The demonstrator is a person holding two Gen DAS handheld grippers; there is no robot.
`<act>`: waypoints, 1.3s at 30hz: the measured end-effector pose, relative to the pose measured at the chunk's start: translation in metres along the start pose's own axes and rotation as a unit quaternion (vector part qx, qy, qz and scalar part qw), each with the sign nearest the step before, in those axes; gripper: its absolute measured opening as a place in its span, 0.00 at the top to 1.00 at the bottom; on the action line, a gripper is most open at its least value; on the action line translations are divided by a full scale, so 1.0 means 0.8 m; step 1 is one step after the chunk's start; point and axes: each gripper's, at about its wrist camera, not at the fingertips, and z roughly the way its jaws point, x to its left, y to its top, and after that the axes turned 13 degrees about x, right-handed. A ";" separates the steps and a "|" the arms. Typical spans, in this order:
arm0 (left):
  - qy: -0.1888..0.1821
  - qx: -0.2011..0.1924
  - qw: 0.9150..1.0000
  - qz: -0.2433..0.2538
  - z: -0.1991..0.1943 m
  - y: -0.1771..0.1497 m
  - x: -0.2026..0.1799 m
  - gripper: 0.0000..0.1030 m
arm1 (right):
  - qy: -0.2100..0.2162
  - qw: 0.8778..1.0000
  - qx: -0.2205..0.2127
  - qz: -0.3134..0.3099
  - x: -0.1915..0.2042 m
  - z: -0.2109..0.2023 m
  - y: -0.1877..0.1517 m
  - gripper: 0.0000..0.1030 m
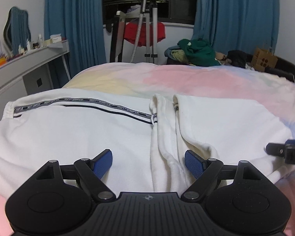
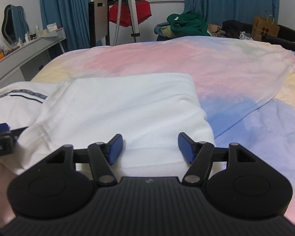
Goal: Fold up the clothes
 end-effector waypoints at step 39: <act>-0.051 -0.032 0.825 -0.562 0.006 -0.044 0.258 0.19 | 0.029 0.998 -0.048 -0.027 0.042 -0.048 0.002 0.38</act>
